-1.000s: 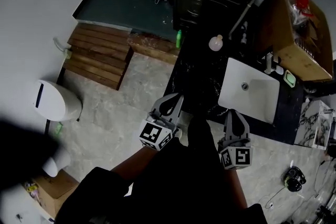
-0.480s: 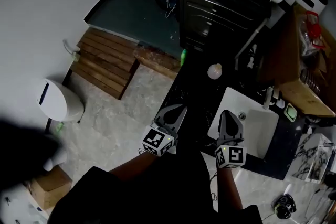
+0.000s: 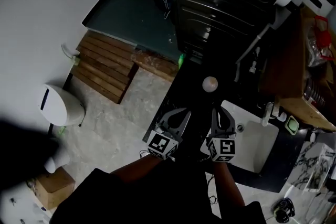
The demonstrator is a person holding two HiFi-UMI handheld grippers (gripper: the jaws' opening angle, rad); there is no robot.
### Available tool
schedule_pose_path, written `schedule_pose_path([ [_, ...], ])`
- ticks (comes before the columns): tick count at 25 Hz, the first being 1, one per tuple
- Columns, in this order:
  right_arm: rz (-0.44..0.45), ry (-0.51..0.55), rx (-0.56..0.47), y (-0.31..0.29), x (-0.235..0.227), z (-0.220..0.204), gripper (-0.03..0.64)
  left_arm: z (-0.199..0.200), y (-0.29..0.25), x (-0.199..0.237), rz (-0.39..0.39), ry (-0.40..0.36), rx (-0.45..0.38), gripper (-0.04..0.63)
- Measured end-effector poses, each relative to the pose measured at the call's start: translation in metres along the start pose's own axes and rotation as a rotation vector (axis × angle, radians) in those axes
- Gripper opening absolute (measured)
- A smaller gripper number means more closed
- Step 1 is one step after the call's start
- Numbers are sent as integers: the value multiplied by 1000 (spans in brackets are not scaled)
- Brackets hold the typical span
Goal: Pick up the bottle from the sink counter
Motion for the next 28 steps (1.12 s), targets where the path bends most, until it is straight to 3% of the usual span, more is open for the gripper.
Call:
schedule_pose_path([
  [12,32,73,56,-79,-31,-33,44,-22,-49,25,45,54,28,15],
  [15,43,72,80,-95,-37,-43,109,-25,-57,26,43,55,38,15],
  [28,59,94,140,-138,-50,-70,158,-28,-75,47,94,47,31,15],
])
Point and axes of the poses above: the fingertips, and each gripper's own axes: y backward along the fingers, x to its left, z out of its top, the point moved 6 cm from there along y, backward along the fingers, and after that the axes turned 3 degrees about -z, right-handed, at the moved point
